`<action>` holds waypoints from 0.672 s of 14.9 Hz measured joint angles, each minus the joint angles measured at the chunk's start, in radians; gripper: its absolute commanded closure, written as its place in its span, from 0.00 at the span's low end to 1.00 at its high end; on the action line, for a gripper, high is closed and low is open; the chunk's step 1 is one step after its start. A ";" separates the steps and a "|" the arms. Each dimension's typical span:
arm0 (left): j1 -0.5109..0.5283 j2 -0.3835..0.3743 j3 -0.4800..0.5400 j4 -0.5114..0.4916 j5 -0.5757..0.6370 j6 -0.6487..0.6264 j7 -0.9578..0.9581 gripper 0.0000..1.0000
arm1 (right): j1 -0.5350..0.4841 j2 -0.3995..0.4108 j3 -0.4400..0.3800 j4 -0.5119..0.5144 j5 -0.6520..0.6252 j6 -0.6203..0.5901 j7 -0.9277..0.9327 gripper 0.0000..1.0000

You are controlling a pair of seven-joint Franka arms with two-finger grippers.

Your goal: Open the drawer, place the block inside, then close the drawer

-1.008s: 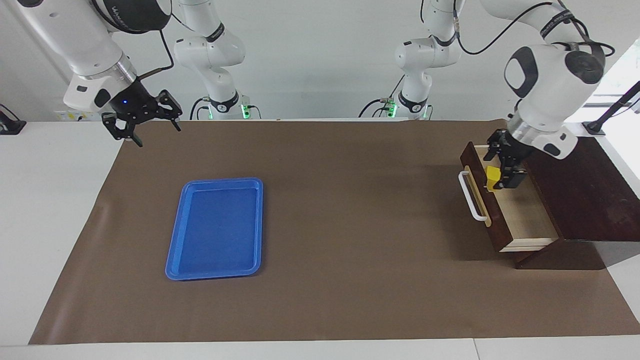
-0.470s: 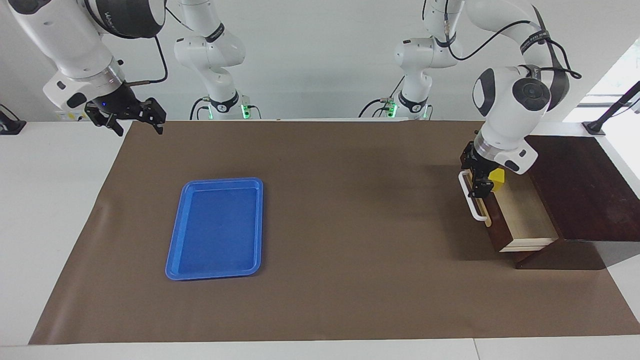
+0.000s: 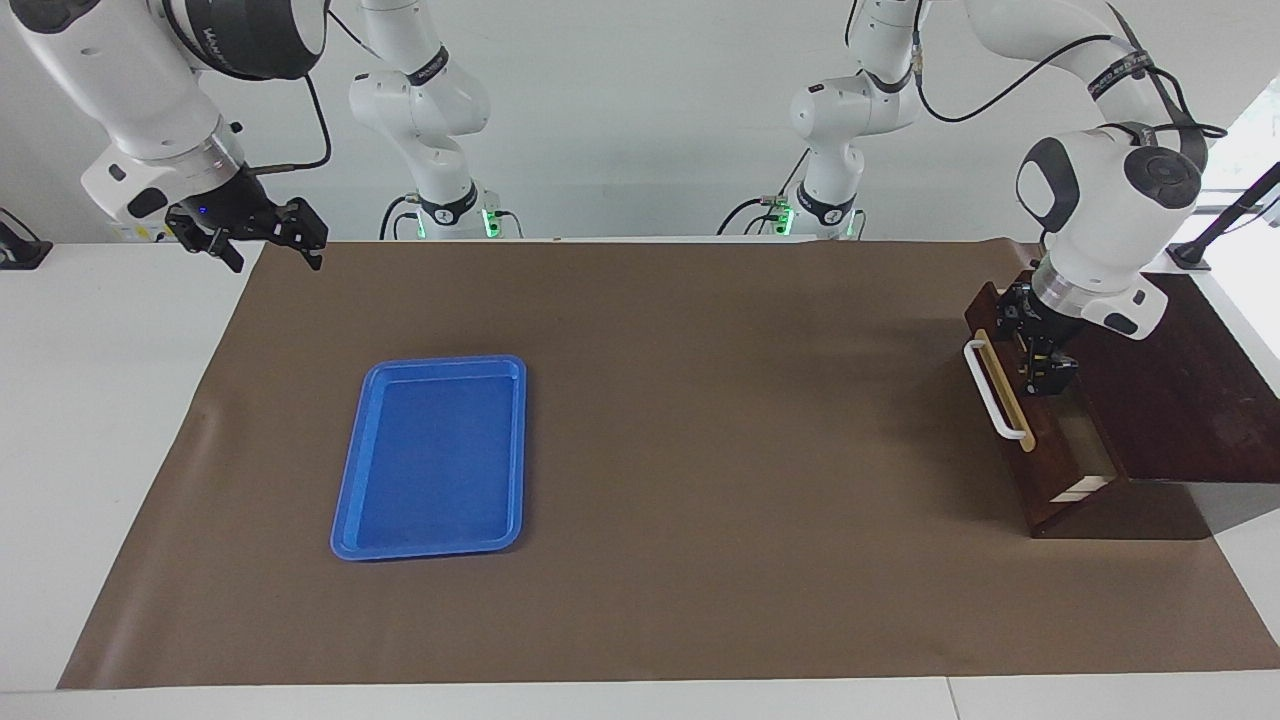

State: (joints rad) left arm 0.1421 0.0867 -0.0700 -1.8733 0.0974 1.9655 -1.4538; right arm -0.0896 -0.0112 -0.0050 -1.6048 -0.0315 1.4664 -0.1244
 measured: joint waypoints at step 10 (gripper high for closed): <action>0.054 -0.005 -0.014 0.065 0.000 -0.088 0.174 0.00 | -0.004 -0.001 0.009 0.000 0.000 0.000 0.000 0.00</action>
State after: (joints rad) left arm 0.1957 0.0812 -0.0836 -1.8080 0.0977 1.8777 -1.2803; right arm -0.0941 -0.0125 0.0038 -1.6048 -0.0315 1.4667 -0.1242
